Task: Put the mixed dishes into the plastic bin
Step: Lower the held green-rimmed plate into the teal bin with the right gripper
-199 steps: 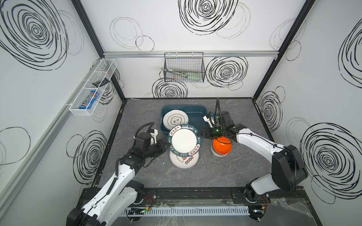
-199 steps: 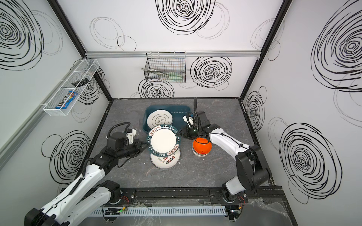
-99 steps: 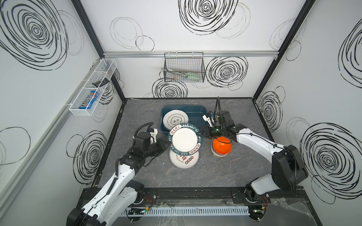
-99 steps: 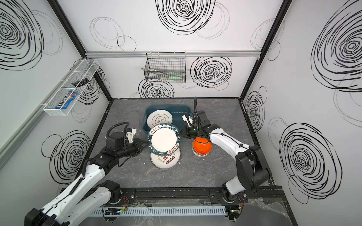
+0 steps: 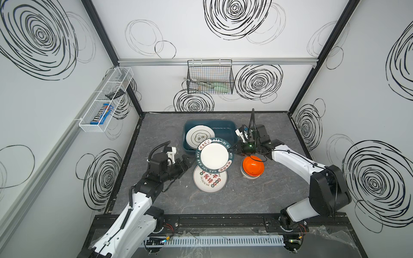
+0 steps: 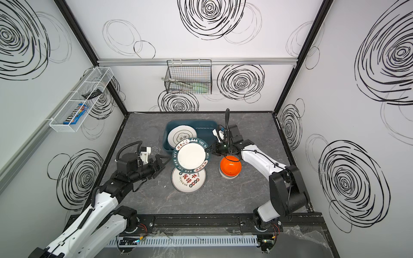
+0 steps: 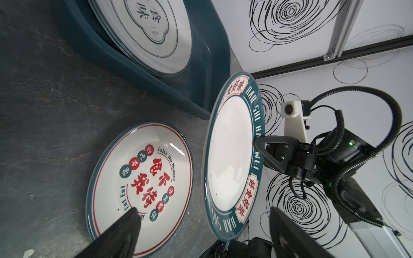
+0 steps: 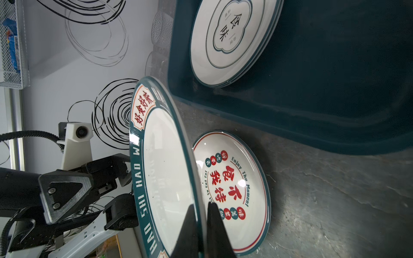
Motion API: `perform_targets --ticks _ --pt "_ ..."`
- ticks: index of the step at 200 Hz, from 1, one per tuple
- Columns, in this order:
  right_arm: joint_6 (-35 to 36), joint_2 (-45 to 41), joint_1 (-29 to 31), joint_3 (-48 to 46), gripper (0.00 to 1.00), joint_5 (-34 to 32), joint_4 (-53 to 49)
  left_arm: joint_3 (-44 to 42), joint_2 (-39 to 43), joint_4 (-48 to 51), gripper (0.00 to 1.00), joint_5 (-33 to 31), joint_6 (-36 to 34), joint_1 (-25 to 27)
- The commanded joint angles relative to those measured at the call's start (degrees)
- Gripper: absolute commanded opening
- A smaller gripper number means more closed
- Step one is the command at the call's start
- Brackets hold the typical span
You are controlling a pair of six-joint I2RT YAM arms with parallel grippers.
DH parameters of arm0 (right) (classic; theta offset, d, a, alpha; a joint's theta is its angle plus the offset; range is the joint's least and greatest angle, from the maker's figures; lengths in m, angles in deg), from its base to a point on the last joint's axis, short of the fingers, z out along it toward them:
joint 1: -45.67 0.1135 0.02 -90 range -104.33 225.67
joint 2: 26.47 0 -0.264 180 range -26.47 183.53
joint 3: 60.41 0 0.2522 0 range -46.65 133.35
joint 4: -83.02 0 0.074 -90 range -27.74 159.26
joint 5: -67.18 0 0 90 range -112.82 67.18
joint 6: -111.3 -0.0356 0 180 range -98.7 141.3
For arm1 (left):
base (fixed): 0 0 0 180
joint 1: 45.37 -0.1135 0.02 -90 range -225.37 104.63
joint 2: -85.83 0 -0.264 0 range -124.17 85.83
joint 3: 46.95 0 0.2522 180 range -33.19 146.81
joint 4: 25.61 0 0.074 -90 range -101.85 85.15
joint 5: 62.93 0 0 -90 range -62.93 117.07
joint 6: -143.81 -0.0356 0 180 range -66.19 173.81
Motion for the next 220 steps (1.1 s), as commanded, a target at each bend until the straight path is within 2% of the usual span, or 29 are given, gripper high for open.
perform_targets --ticks 1,89,220 --pt "-0.98 1.15 -0.57 4.48 0.01 0.25 0.80 -1.03 1.77 -0.54 0.98 -0.10 -1.37 -0.68" --pt "-3.76 14.56 -1.28 19.42 0.01 -4.97 -1.72 -7.63 6.35 0.98 0.99 0.08 -0.44 -1.55" --pt "-7.26 35.17 -1.24 38.37 0.01 -12.83 -3.80 -9.87 5.76 0.12 1.00 0.85 -0.50 -2.35"
